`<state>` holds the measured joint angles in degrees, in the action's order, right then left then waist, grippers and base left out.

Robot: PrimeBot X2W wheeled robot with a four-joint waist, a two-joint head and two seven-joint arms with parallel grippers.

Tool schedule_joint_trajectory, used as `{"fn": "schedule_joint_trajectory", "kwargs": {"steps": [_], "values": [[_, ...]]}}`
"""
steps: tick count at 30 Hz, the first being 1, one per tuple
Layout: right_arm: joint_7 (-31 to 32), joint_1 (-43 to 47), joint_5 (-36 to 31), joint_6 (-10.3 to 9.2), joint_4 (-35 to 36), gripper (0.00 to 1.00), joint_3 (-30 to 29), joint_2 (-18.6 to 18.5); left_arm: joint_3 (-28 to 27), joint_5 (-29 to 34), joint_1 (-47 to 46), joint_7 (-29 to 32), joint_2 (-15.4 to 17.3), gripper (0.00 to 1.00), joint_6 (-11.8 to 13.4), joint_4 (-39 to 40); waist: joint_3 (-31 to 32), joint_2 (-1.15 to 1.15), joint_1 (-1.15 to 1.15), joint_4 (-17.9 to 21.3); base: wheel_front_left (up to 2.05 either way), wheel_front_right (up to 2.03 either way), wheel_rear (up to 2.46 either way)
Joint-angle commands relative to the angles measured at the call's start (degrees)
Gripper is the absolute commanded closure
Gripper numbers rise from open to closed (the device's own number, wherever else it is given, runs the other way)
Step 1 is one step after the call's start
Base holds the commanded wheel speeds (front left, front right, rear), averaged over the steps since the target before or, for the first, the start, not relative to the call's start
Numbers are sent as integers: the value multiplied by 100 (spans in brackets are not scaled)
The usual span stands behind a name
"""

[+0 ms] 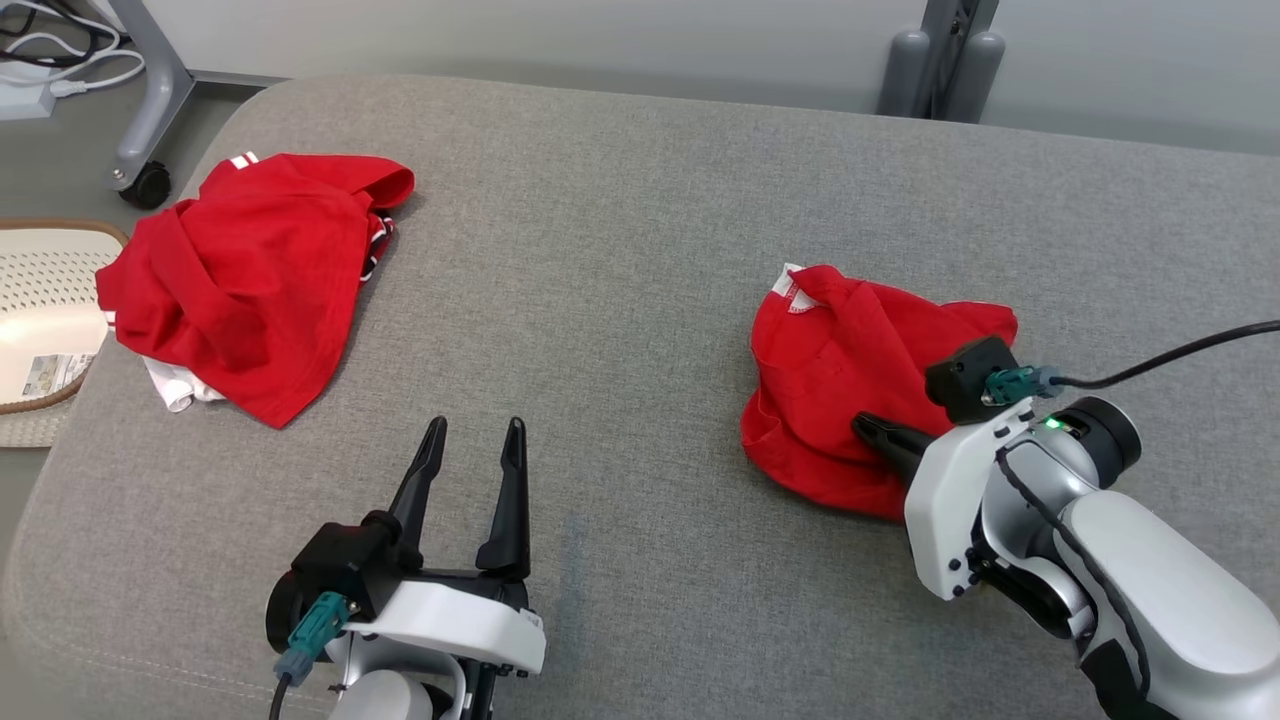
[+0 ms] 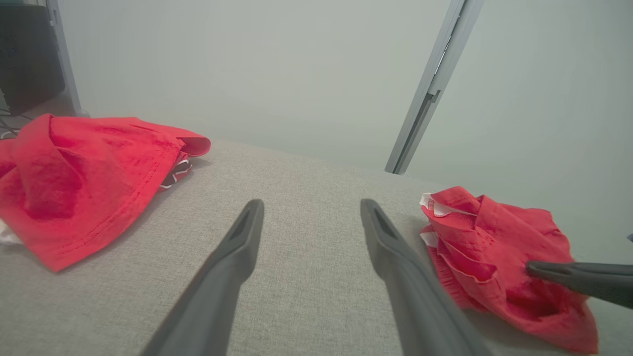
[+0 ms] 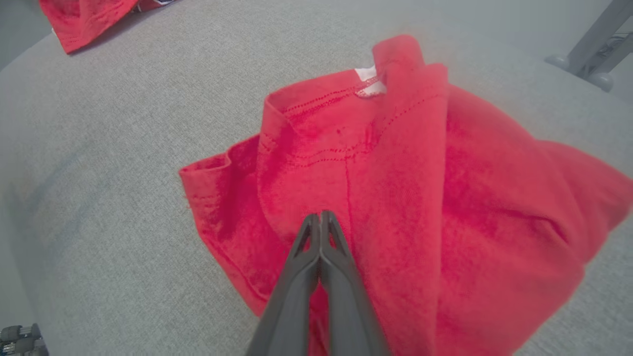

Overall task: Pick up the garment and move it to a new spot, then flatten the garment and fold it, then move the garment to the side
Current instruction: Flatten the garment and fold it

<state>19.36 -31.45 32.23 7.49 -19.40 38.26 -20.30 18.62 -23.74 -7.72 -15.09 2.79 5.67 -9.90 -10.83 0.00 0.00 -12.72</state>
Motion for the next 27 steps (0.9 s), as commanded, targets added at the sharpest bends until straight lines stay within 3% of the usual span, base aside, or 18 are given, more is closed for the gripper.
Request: {"fn": "schedule_joint_trajectory", "kwargs": {"steps": [1,6,11,18,27], "values": [[-45,-22,-35,1,-31,100,11,-31,-10,35,16,-8,22,0,-17,4,-8,0,0,-9,0,0,0],[-364,-156,-535,1,-498,100,150,-112,59,-1,-38,-8,23,0,-35,31,-57,0,0,-104,0,0,0],[-605,-245,-629,1,-958,100,139,-56,94,-22,-31,-8,23,0,-36,28,-97,0,0,-193,0,0,0],[-539,-292,118,1,-1150,100,315,165,86,-24,-39,-8,23,0,-15,36,-135,0,0,-257,0,0,0],[-386,-319,1096,1,-706,100,962,73,62,-38,-73,-8,23,0,19,46,-149,0,0,-195,0,0,0]]}}
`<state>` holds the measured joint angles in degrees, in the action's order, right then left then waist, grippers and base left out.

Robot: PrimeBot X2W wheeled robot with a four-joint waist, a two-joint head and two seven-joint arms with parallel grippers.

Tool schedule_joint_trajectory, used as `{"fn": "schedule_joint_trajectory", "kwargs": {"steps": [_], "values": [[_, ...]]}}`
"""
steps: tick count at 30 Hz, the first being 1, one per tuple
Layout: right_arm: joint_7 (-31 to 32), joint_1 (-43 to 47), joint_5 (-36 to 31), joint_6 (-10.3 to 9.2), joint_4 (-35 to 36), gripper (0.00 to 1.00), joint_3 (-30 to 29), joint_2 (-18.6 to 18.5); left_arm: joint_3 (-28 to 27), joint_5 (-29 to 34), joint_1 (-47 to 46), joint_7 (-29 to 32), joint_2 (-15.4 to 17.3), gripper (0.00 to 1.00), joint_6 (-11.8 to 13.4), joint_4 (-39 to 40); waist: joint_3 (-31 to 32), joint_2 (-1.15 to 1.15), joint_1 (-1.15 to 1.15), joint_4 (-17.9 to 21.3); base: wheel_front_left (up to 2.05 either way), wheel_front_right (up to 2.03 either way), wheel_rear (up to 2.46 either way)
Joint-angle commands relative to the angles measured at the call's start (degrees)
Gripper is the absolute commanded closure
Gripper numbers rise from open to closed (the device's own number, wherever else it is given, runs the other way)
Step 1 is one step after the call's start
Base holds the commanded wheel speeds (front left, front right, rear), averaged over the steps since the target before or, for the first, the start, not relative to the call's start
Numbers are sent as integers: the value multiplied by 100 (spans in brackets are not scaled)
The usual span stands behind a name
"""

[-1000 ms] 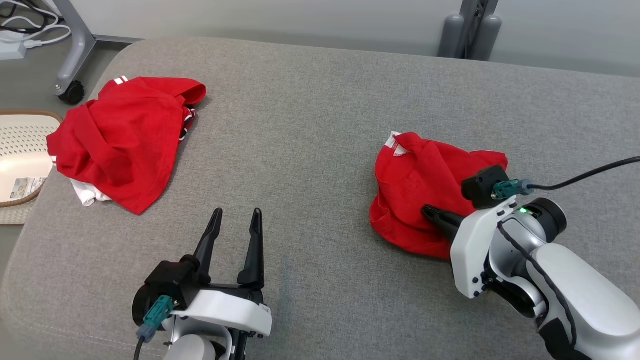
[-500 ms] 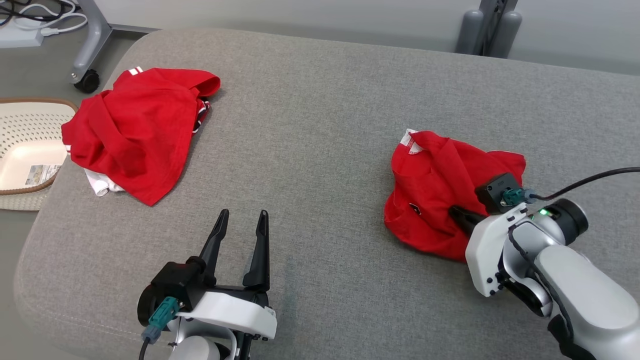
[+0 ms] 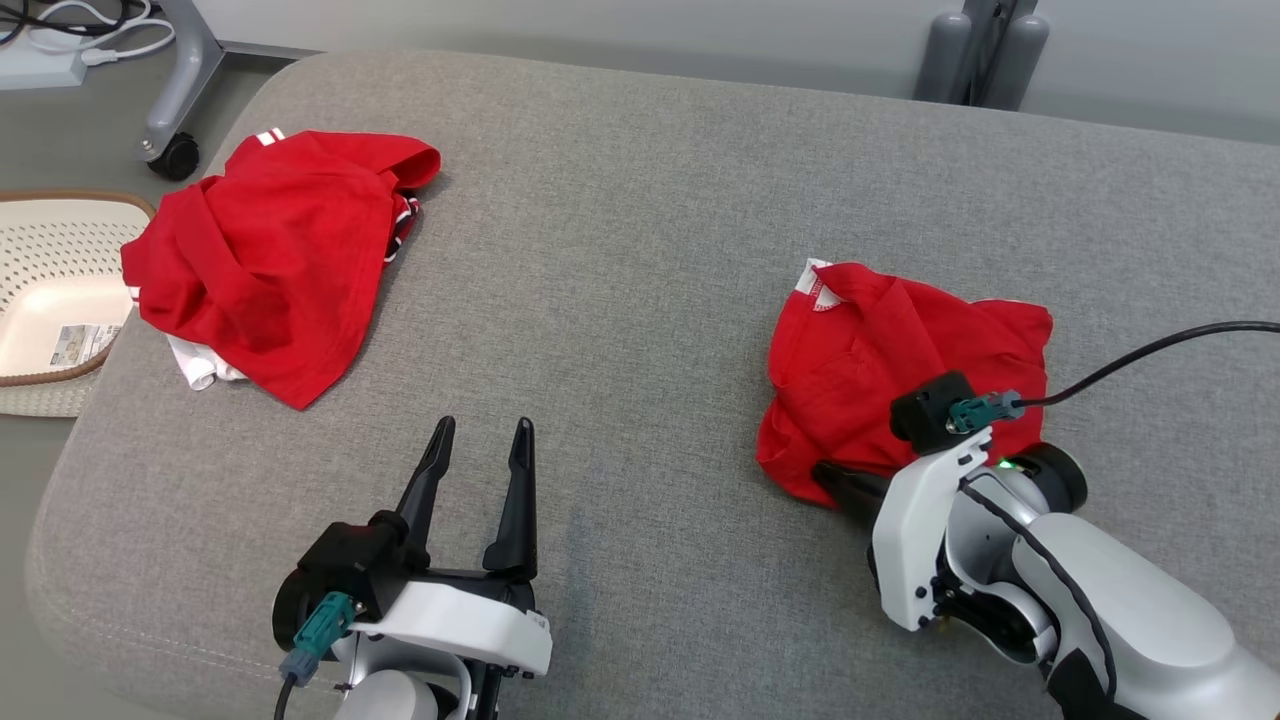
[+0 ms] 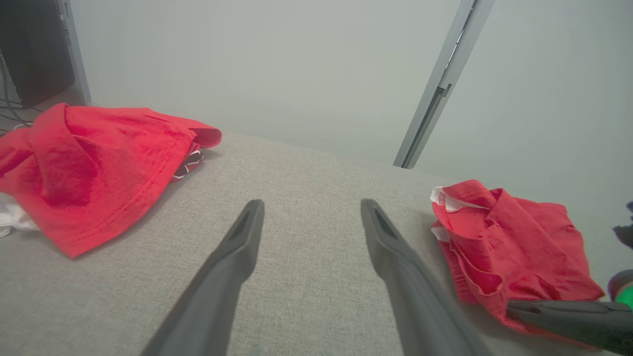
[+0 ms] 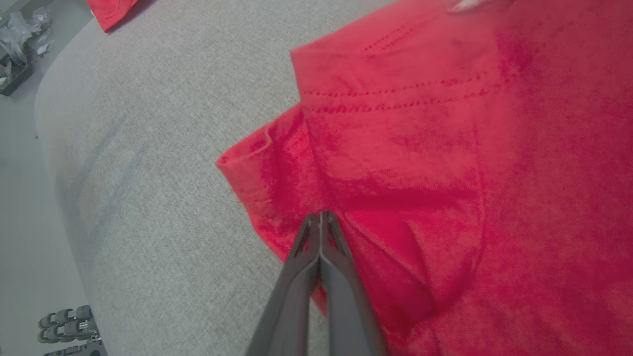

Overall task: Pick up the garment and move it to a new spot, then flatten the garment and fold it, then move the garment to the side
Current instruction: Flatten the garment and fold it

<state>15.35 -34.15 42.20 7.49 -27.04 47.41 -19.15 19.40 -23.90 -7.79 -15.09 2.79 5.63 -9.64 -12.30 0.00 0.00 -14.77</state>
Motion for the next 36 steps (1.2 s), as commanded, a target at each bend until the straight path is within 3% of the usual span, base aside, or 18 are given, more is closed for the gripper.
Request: {"fn": "schedule_joint_trajectory", "kwargs": {"steps": [1,8,13,24,36], "values": [[7,-48,201,1,129,100,96,-55,-16,-22,-72,-8,23,0,25,20,0,0,0,16,0,0,0],[-422,-157,312,1,345,100,-83,-255,-37,-24,-44,-8,23,0,24,4,52,0,0,58,0,0,0],[-708,-261,-266,1,108,100,-456,-426,-71,15,4,-8,22,0,20,6,80,0,0,133,0,0,0],[-1061,-376,-1037,1,-807,100,-808,-117,12,16,-90,-8,23,0,3,19,-50,0,0,46,0,0,0],[-984,-537,-731,1,-1418,100,-551,96,32,22,-136,-8,23,0,-15,37,-154,0,0,-82,0,0,0]]}}
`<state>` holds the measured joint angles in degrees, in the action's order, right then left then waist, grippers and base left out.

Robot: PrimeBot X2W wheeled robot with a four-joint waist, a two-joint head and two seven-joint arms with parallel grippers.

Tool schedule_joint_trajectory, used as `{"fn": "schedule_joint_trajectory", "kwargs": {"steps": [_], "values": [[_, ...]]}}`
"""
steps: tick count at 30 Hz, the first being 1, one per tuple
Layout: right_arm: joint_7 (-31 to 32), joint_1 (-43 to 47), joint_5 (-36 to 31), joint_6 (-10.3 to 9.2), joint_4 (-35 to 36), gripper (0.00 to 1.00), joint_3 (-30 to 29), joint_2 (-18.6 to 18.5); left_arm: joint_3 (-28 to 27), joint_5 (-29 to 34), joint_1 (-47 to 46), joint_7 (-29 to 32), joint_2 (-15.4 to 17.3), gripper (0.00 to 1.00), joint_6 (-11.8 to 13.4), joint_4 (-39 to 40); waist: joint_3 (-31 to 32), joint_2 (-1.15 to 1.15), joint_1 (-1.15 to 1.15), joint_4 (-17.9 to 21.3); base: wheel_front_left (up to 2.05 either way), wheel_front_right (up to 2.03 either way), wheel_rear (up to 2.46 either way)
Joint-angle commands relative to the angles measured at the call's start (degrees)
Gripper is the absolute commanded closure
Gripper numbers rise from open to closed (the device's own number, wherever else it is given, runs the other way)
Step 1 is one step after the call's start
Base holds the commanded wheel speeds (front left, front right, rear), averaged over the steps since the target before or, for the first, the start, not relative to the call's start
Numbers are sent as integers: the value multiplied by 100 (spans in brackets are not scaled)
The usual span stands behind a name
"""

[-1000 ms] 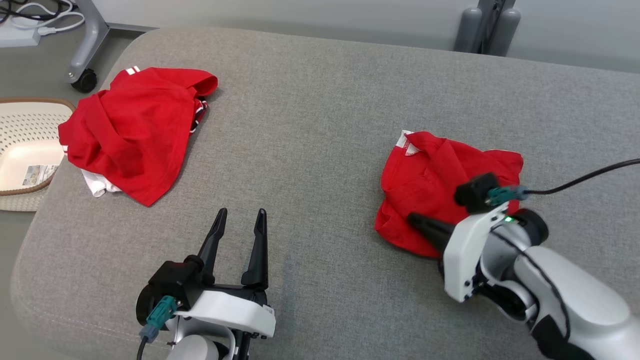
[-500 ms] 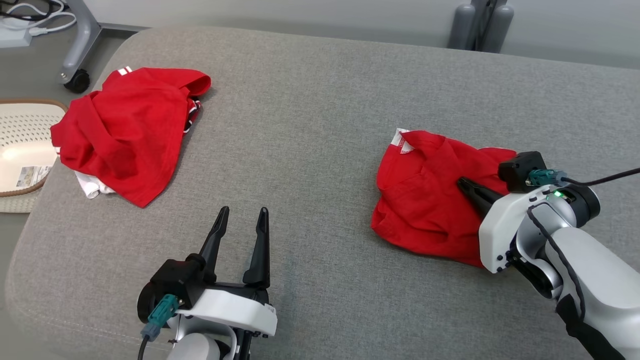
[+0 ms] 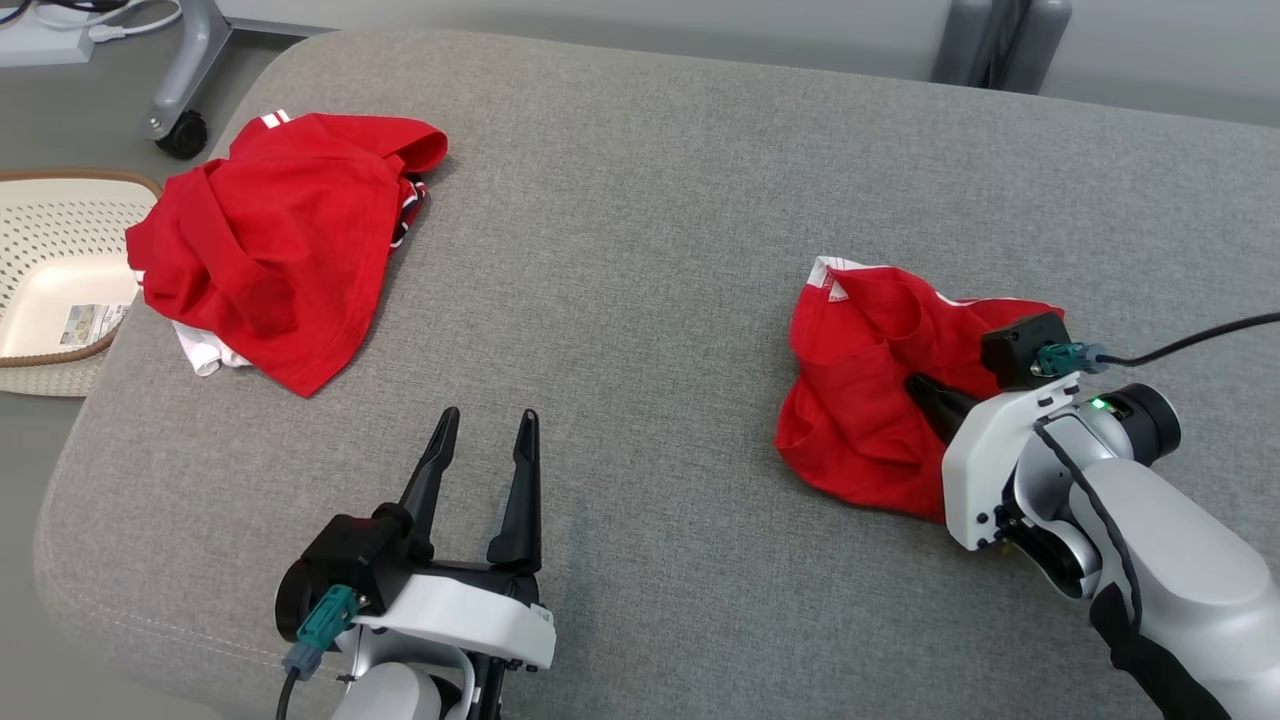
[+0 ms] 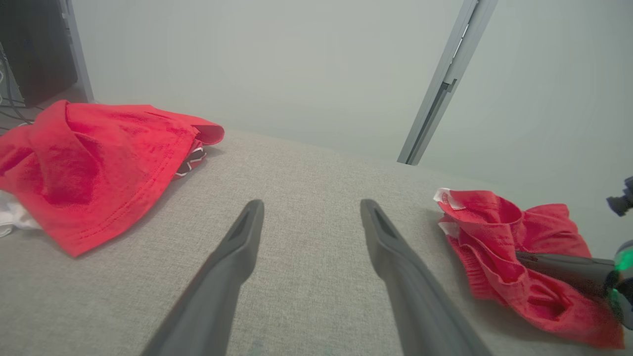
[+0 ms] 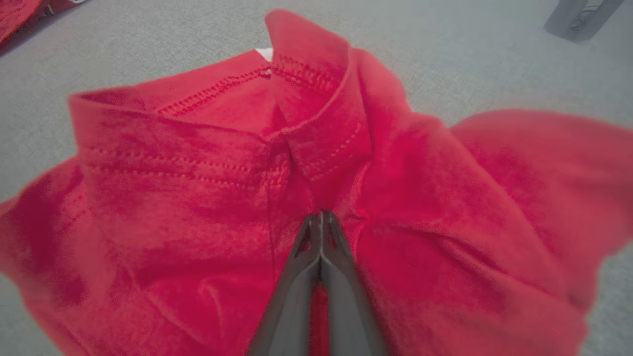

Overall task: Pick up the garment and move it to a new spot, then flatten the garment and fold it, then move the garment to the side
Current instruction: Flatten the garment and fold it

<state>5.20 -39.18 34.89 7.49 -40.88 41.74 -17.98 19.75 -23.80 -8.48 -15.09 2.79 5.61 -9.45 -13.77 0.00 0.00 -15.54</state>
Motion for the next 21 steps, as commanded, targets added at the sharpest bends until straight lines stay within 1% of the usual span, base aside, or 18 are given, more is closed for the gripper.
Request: {"fn": "schedule_joint_trajectory", "kwargs": {"steps": [1,5,8,14,21], "values": [[50,-47,27,1,-91,100,57,-23,0,12,-72,-8,23,0,-6,22,-17,0,0,-12,0,0,0],[105,-101,137,1,-254,100,250,20,24,-1,-87,-8,23,0,17,33,-51,0,0,-40,0,0,0],[154,-102,280,7,-237,100,472,80,37,-19,-98,-8,23,0,27,33,-69,0,0,-62,0,0,0],[212,-41,630,21,43,100,916,130,16,-31,-89,-7,23,0,39,2,-50,0,0,-68,0,0,0],[161,-77,1021,15,433,100,1294,18,-9,-37,-15,-7,24,0,29,-25,50,0,0,-26,0,0,0]]}}
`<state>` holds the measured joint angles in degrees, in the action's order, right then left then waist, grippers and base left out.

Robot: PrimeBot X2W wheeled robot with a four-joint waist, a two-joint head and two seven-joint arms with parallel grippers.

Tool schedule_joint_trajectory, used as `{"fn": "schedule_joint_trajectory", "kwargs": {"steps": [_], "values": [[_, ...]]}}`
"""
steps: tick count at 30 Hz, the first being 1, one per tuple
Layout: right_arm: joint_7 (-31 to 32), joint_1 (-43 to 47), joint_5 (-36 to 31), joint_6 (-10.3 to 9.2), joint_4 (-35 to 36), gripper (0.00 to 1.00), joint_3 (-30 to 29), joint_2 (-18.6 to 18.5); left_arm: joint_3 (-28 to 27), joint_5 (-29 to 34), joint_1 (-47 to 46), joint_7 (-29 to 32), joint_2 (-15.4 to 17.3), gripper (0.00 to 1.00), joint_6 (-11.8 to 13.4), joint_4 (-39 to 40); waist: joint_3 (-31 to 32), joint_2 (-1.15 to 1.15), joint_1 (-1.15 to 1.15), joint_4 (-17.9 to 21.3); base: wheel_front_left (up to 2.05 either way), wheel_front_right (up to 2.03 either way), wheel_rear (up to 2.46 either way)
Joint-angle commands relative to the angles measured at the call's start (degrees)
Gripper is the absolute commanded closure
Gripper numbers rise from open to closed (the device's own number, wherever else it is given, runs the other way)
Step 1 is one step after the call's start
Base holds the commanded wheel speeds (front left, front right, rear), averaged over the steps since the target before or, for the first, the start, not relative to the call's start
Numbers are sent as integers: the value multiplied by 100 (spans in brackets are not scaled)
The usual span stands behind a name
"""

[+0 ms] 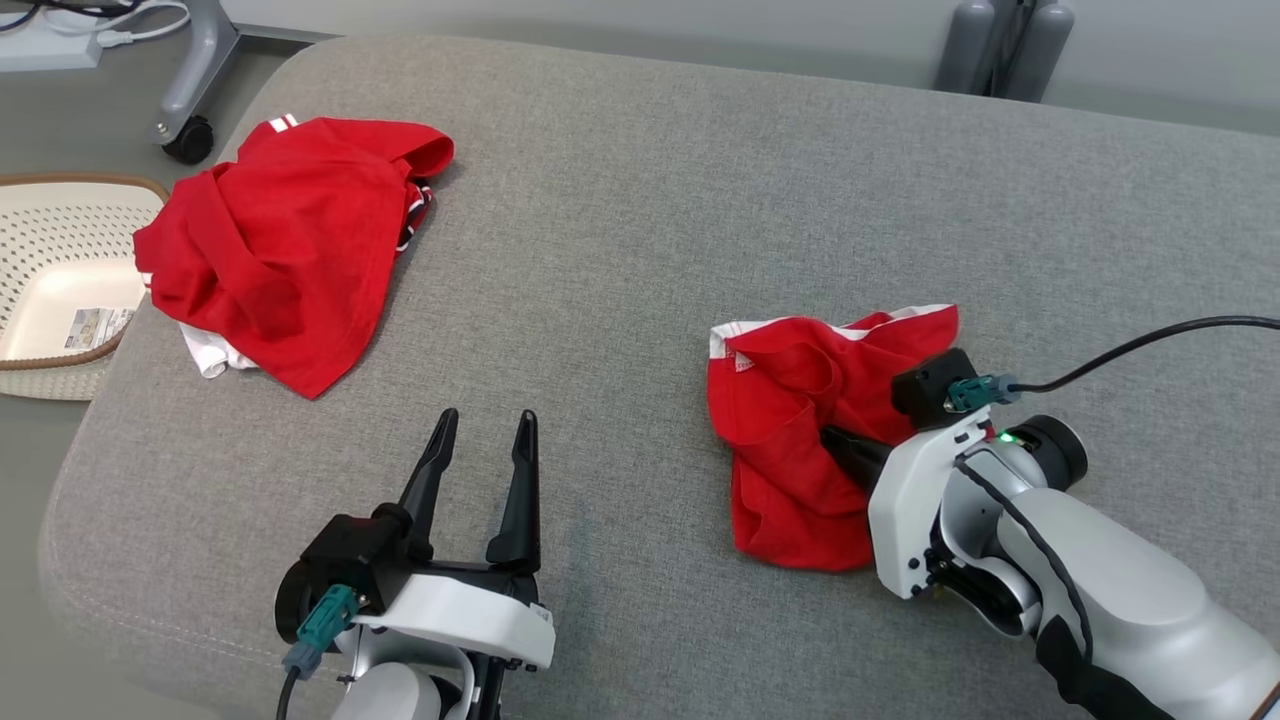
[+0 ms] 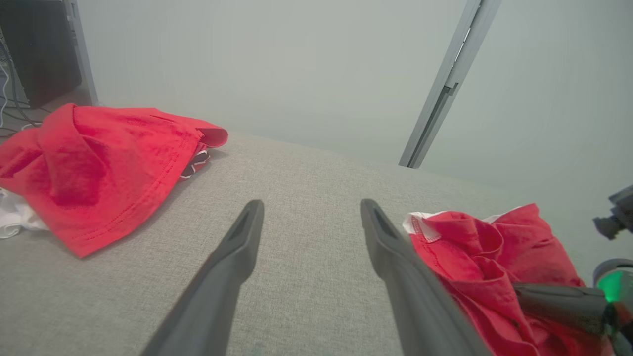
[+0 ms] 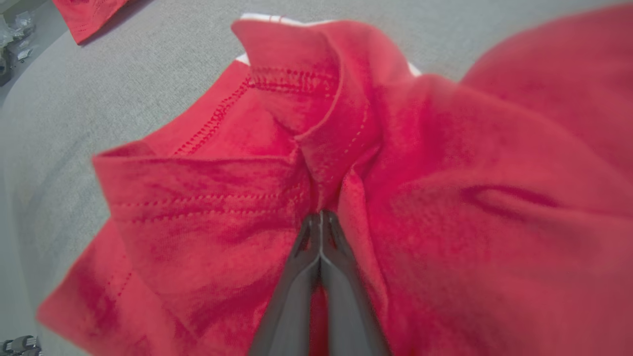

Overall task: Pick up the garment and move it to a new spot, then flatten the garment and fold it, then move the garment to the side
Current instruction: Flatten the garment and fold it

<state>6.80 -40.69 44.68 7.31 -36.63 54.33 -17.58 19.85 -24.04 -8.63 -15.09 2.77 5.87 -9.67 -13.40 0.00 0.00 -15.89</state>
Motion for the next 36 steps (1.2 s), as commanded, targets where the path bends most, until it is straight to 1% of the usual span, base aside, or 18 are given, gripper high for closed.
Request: {"fn": "schedule_joint_trajectory", "kwargs": {"steps": [1,5,10,17,21,25,30,33,34,36], "values": [[-5,74,72,32,23,100,65,-37,-19,-15,7,-7,24,0,1,-2,26,0,0,16,0,0,0],[-43,84,65,19,-130,100,125,-136,-13,-15,21,-7,24,0,-17,3,55,0,0,27,0,0,0],[-222,95,149,8,-539,100,26,-150,9,-14,27,-7,25,0,-9,11,56,0,0,2,0,0,0],[-558,-70,326,10,-385,100,-58,-98,-86,53,122,-7,24,0,-7,-43,229,0,0,99,0,0,0],[-769,-69,455,18,-175,100,-215,-174,-157,109,185,-7,24,0,-35,-41,401,0,0,239,0,0,0],[-995,32,494,18,61,100,-479,-324,-245,145,223,-7,25,0,-51,1,566,0,0,411,0,0,0],[-1458,199,87,18,198,100,-977,-534,-398,186,232,-7,24,0,-59,111,696,0,0,671,0,0,0],[-1739,396,-211,19,216,100,-1449,-536,-486,218,243,-7,24,0,-76,189,712,0,0,823,0,0,0],[-1739,396,-211,19,216,100,-1449,-536,-486,218,243,-7,24,0,-76,189,712,0,0,823,0,0,0],[-1871,567,-401,18,269,100,-1783,-491,-531,238,245,-7,25,0,-96,225,711,0,0,911,0,0,0]]}}
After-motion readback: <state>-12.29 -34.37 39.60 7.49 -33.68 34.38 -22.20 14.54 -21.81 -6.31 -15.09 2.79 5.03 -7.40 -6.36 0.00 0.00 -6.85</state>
